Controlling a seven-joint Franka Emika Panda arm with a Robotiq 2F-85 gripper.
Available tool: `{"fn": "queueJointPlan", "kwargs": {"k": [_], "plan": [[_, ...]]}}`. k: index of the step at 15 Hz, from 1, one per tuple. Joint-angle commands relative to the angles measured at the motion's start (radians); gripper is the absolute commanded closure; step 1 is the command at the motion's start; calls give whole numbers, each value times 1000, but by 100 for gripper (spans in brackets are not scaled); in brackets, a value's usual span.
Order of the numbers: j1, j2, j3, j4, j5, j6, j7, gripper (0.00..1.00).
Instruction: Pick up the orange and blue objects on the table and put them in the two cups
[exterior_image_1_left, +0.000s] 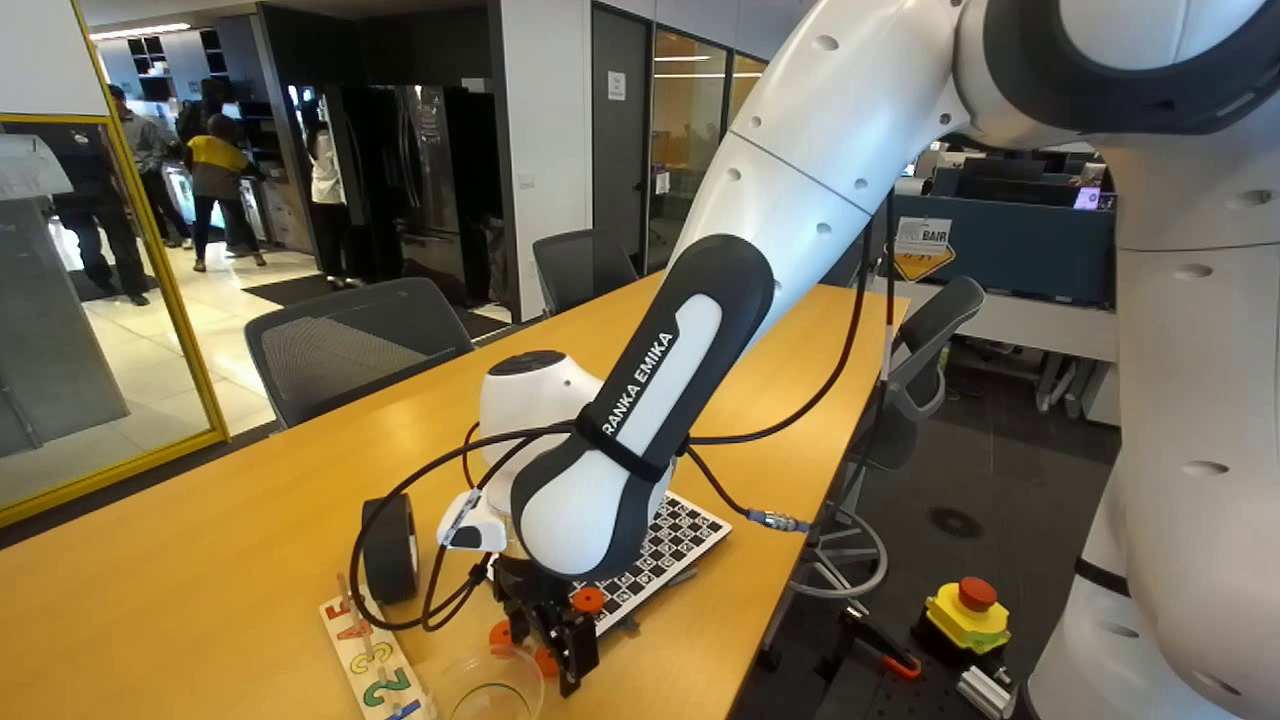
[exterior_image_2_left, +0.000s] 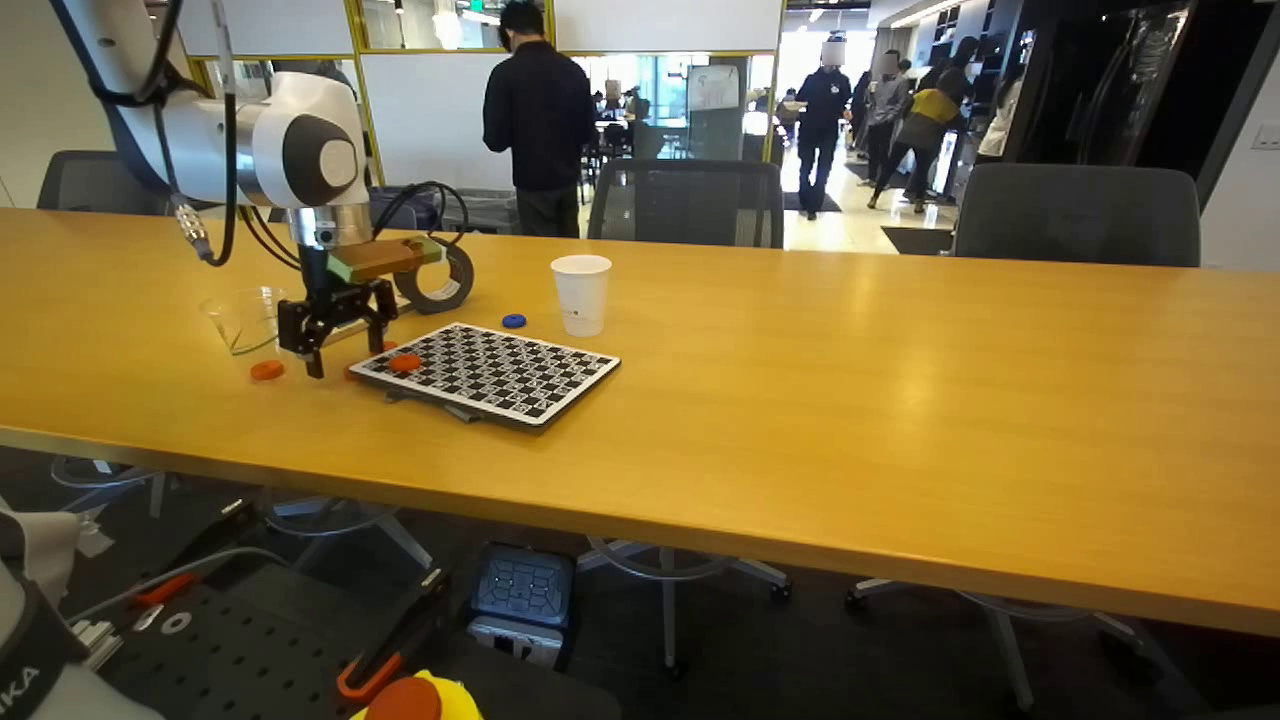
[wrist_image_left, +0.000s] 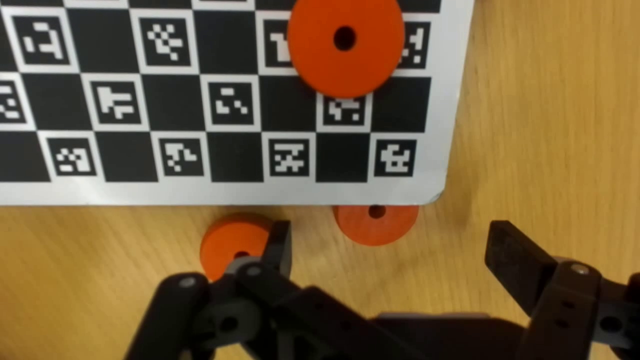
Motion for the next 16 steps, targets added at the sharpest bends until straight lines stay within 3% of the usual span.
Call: {"fn": "queueJointPlan", "kwargs": {"k": [1, 16], "plan": [[-5, 11, 2, 4, 4, 9, -7, 0], [-9, 0, -10, -44, -5, 65, 3, 0]]}}
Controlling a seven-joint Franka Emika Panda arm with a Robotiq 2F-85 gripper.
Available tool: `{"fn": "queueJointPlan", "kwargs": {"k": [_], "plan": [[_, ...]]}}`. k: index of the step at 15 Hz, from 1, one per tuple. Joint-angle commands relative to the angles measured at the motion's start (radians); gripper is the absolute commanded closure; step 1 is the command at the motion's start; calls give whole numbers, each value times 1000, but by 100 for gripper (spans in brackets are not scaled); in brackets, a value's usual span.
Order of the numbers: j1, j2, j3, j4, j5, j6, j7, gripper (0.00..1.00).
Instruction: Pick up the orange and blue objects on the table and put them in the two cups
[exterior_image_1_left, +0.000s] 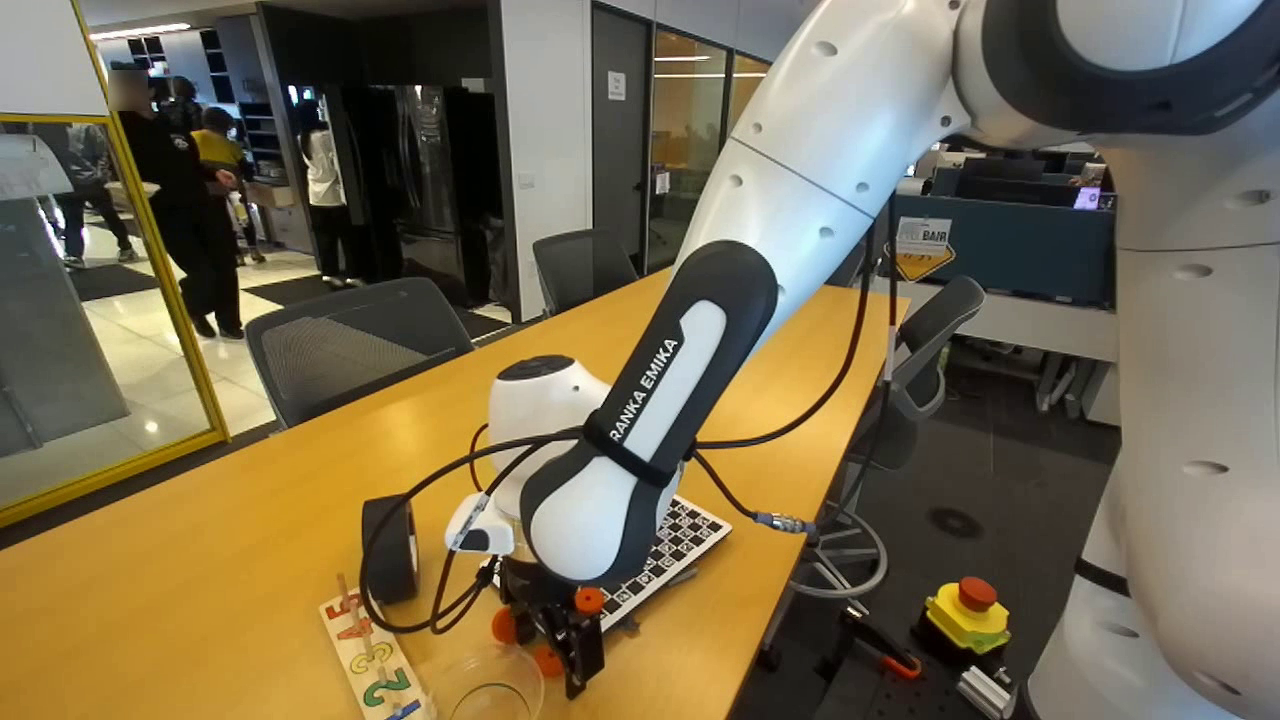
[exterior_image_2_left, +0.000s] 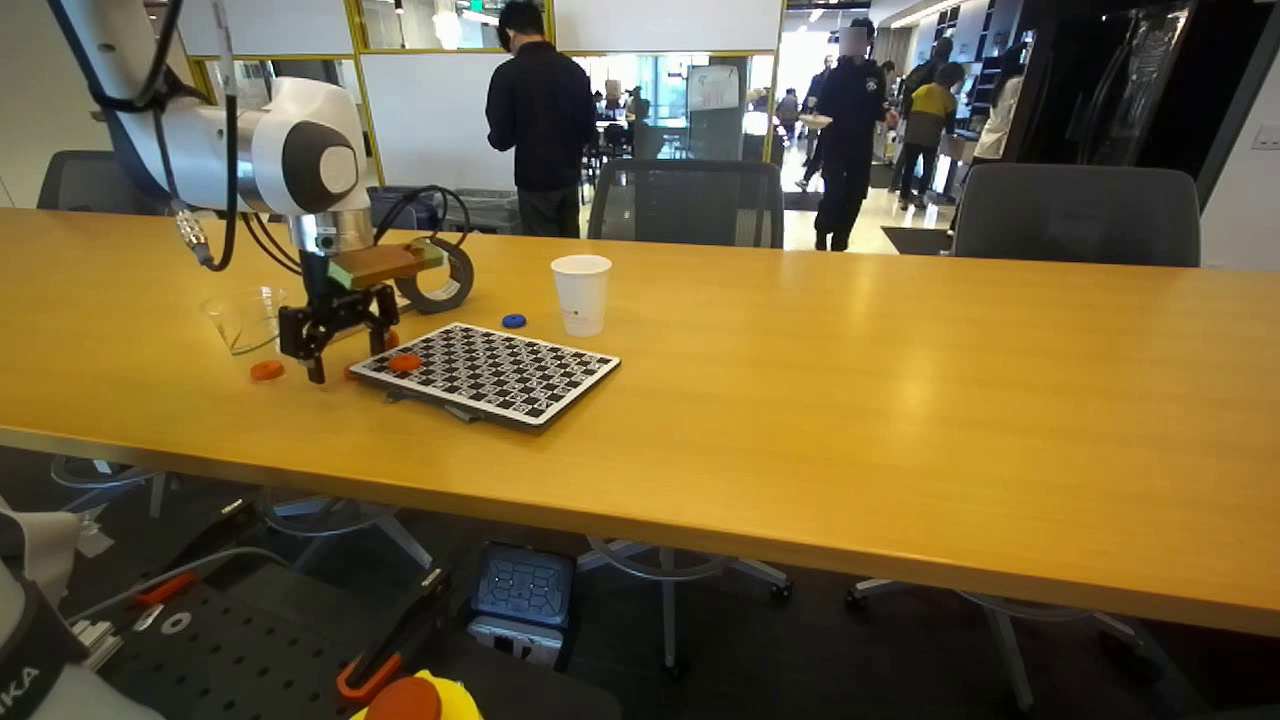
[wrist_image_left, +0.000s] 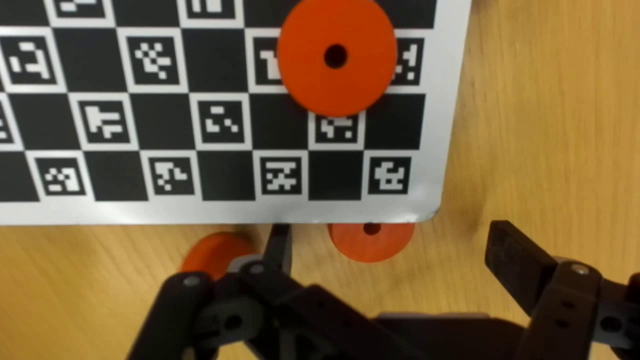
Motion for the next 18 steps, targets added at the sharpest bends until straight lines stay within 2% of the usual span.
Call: {"fn": "queueJointPlan", "kwargs": {"k": [1, 7, 8, 9, 10, 14, 16, 18], "plan": [[-10, 1, -3, -28, -4, 40, 2, 0], [-10, 7, -3, -25, -6, 52, 5, 0], [-12, 7, 0, -26, -4, 59, 0, 25], [-11, 6, -1, -27, -5, 61, 3, 27], [-12, 5, -1, -27, -6, 68, 4, 33], [-16, 5, -1, -26, -7, 86, 7, 66], [-15, 0, 0, -27, -7, 82, 9, 78], [-13, -7, -1, -26, -5, 79, 13, 78]]}}
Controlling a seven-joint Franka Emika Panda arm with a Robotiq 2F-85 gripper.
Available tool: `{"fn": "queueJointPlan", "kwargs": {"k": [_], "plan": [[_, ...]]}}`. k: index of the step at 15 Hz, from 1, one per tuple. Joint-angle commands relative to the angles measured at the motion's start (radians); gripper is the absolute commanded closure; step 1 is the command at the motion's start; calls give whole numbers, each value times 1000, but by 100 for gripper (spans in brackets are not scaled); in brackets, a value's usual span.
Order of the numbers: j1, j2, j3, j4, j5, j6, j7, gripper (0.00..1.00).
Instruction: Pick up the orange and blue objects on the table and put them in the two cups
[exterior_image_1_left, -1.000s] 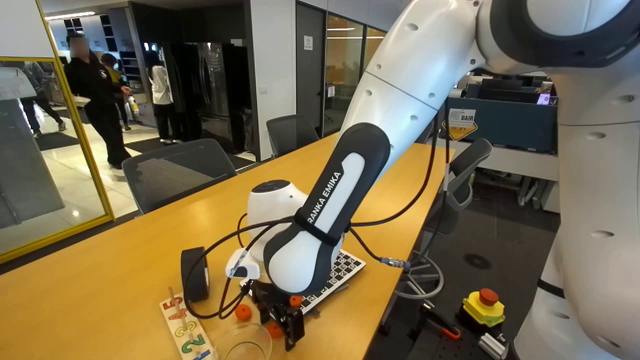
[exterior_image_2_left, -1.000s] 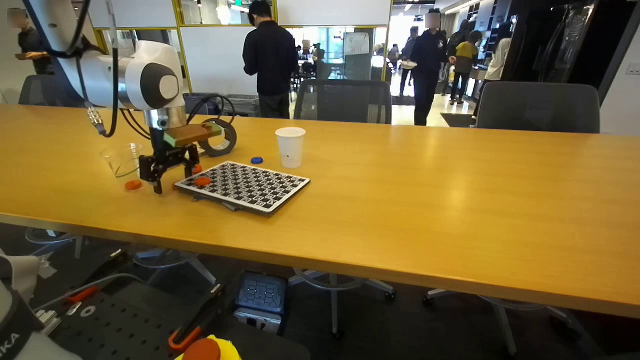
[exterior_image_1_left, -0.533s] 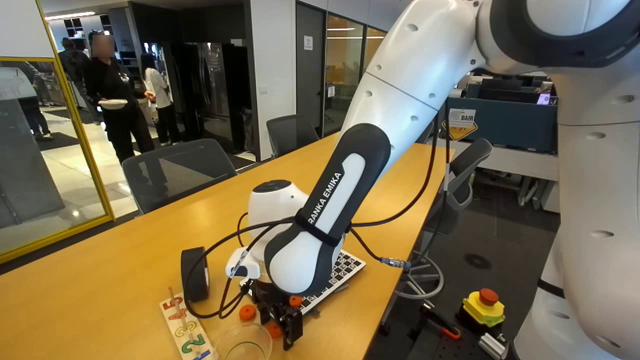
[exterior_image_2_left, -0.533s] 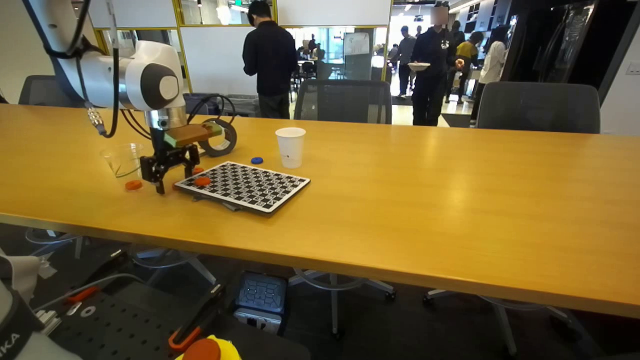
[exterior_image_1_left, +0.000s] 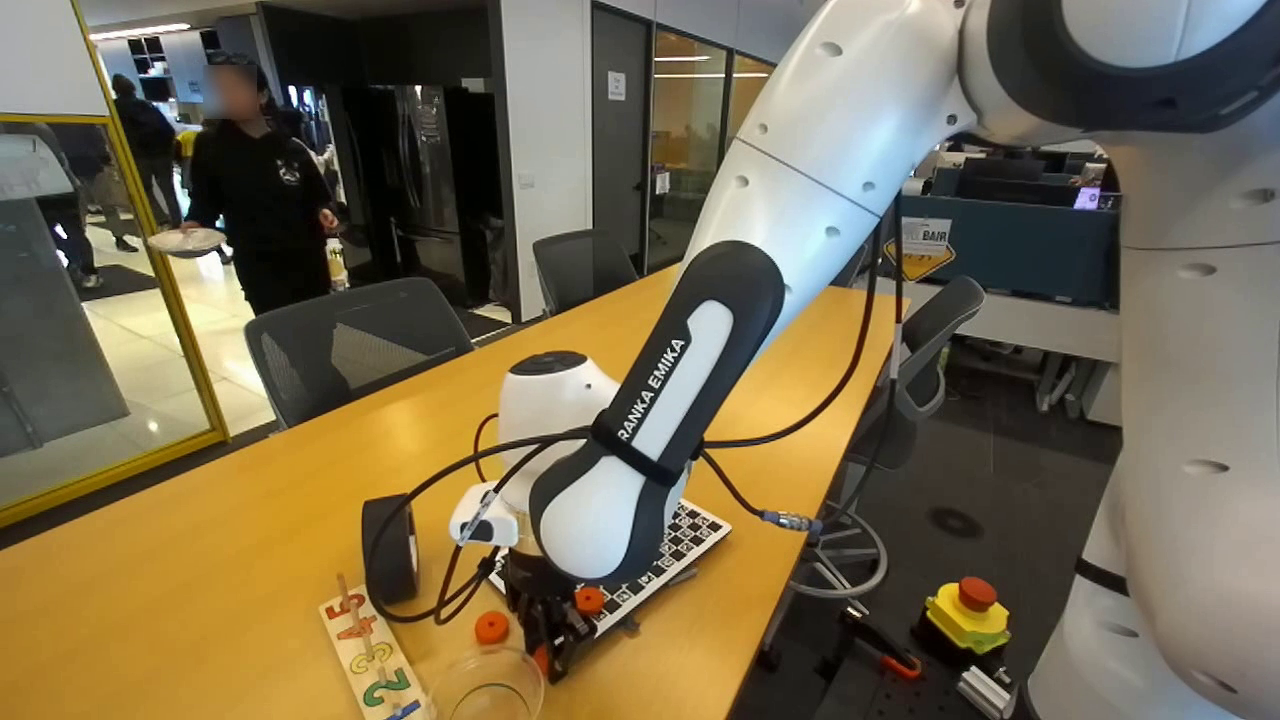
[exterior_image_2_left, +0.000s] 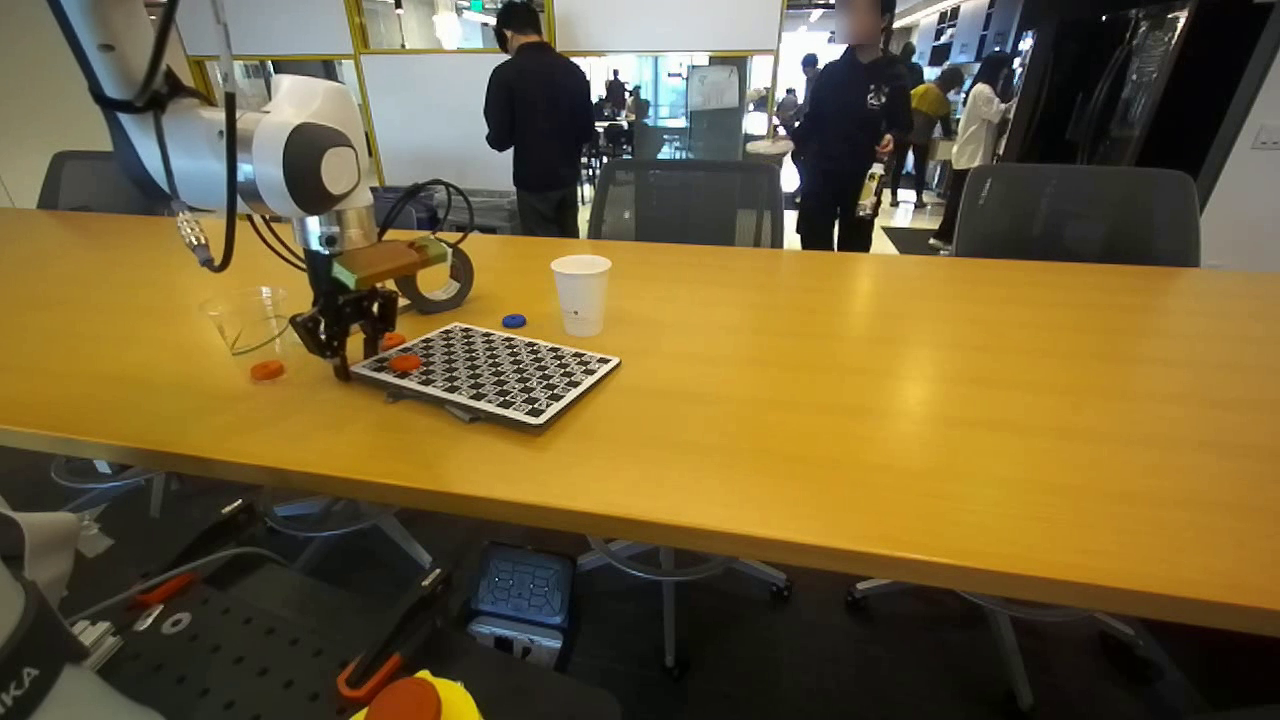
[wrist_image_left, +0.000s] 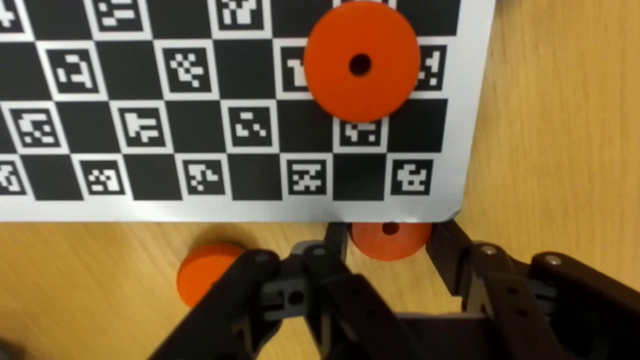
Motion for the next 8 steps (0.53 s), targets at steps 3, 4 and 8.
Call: {"fn": "queueJointPlan", "kwargs": {"k": [3, 4, 8], "plan": [[1, -19, 3, -4, -4, 2, 24, 78], [3, -25, 6, -1, -2, -4, 28, 78], [3, -27, 32, 15, 16, -15, 17, 78]]}}
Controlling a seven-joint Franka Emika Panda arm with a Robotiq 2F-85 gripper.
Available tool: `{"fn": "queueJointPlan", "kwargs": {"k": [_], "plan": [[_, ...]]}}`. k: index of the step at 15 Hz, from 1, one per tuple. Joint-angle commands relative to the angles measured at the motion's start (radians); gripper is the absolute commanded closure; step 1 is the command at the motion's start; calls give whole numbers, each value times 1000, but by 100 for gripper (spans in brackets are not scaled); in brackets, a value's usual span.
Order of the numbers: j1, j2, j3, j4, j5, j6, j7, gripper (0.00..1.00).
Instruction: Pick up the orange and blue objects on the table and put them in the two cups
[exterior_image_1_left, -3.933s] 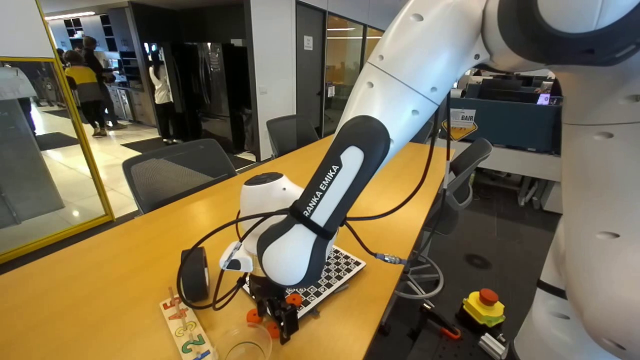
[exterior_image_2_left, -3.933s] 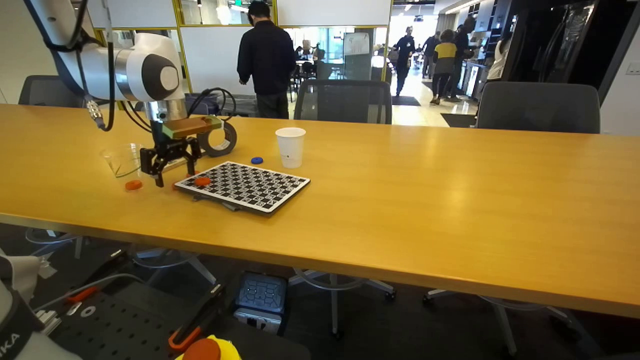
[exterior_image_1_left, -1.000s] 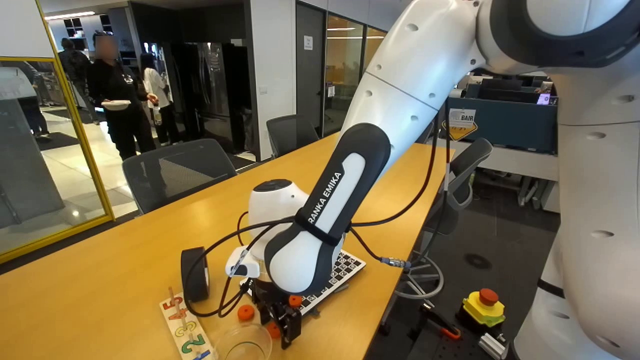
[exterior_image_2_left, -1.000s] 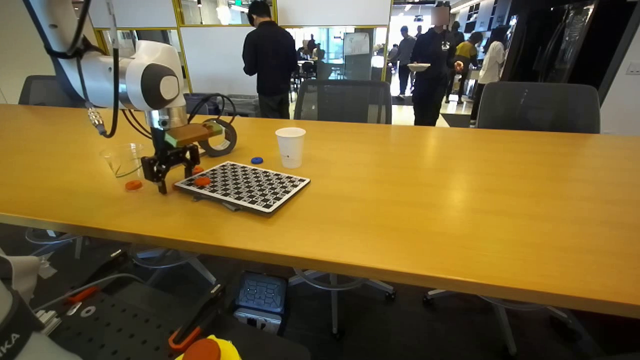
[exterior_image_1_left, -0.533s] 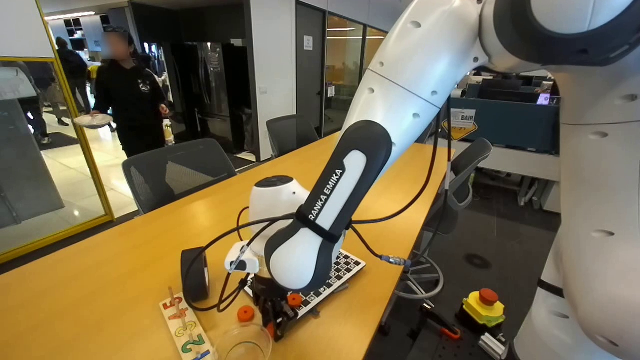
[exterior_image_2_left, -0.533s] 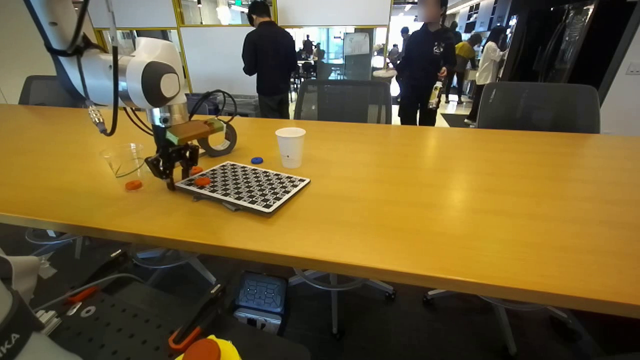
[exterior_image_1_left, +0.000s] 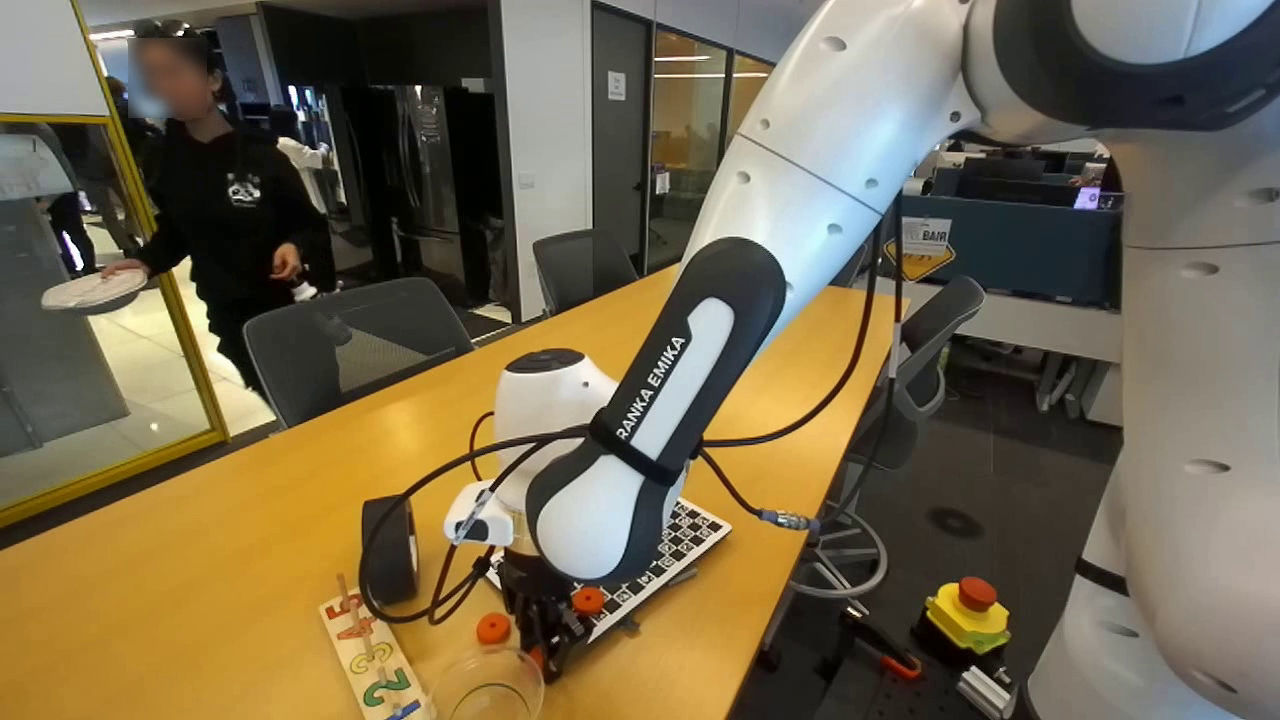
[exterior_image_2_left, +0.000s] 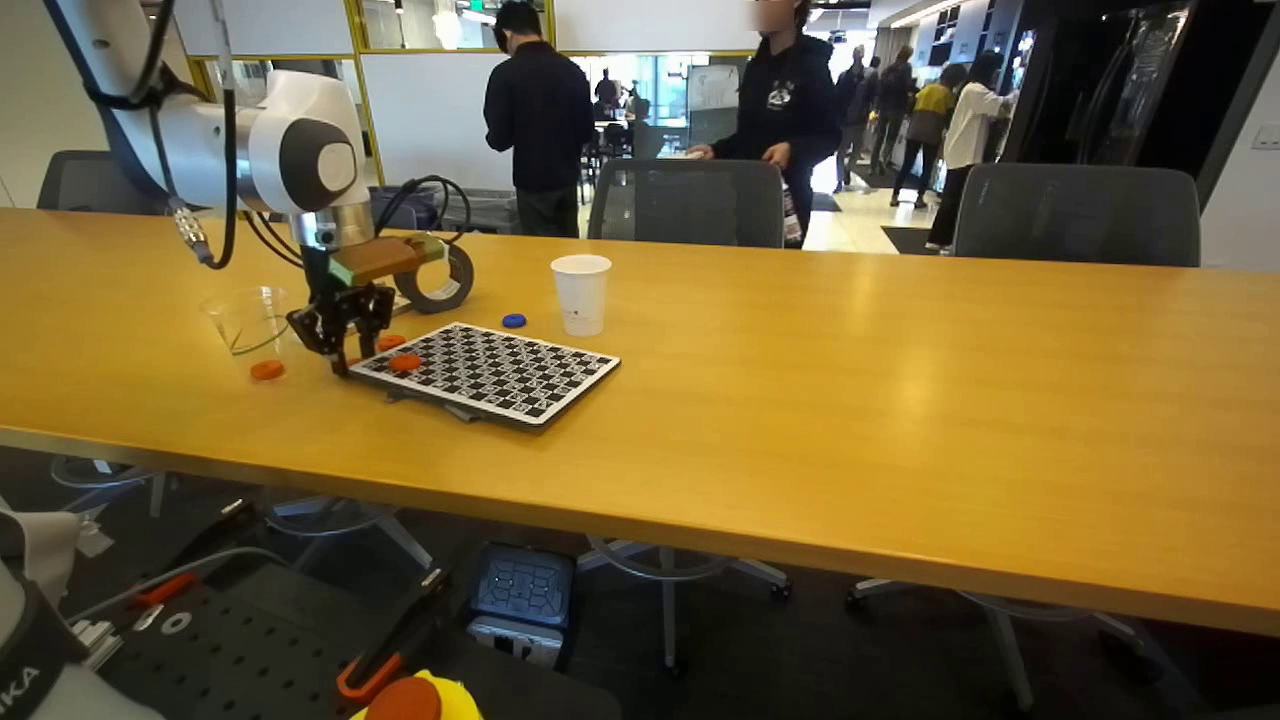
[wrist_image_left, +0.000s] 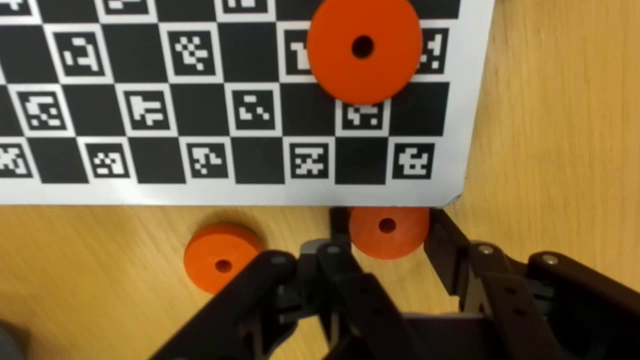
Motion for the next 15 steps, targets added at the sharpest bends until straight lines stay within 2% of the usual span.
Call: {"fn": "queueJointPlan", "kwargs": {"k": [1, 4, 9, 12, 15], "plan": [[0, -22, 31, 14, 22, -13, 6, 78], [4, -41, 44, 14, 19, -9, 13, 78], [52, -146, 3, -26, -44, -2, 140, 78], [78, -235, -18, -52, -99, -12, 251, 78], [111, -312, -40, -54, -228, -58, 415, 78]]}}
